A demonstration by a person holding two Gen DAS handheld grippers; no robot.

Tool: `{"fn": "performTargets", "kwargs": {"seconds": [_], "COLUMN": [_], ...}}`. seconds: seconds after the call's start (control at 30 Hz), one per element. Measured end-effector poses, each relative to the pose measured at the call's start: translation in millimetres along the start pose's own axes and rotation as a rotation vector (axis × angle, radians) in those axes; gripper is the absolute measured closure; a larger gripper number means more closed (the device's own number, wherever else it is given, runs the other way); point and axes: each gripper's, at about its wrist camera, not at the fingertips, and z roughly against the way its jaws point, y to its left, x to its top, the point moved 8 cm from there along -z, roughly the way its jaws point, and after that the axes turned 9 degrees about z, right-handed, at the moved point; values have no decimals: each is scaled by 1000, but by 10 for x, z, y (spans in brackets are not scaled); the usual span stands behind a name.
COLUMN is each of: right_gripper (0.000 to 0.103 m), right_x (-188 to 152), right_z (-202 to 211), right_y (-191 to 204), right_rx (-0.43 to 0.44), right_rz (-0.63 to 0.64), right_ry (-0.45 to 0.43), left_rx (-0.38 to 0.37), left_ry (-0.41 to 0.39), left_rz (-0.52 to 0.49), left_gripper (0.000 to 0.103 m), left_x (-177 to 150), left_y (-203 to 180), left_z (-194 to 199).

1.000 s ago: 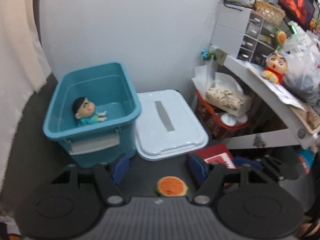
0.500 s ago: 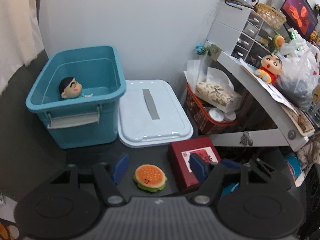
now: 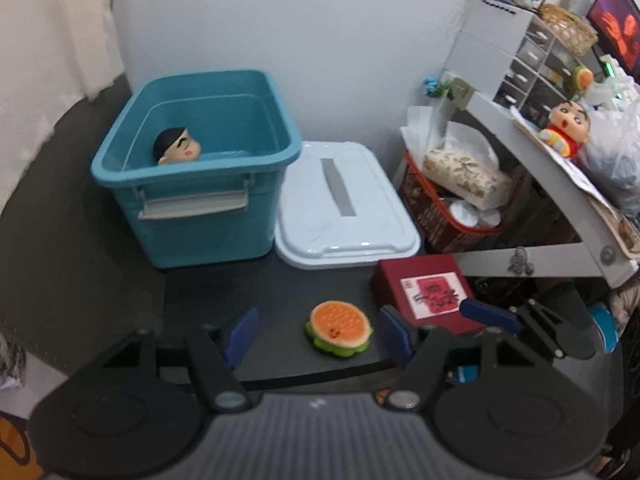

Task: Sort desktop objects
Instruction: 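Move the left tool down to the plush hamburger and open around it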

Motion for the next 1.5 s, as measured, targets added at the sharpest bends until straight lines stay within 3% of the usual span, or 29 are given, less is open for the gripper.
{"fn": "performTargets", "kwargs": {"seconds": [0.2, 0.5, 0.97, 1.07, 1.5], "right_gripper": [30, 31, 33, 42, 43], "right_x": [0, -16, -76, -91, -113], "right_z": [-141, -459, -715, -751, -924], "right_y": [83, 96, 251, 279, 204], "right_rx": [6, 17, 71, 49, -5], "right_rz": [44, 71, 148, 191, 208], "right_ry": [31, 128, 206, 225, 283], "left_rx": [-1, 6, 39, 43, 30], "left_ry": [23, 42, 34, 35, 52], "left_rz": [4, 1, 21, 23, -7], "left_gripper": [33, 33, 33, 33, 33], "left_x": [-21, -48, 24, 33, 78], "left_y": [22, 23, 186, 239, 250], "left_z": [-103, -200, -133, -130, -194]}}
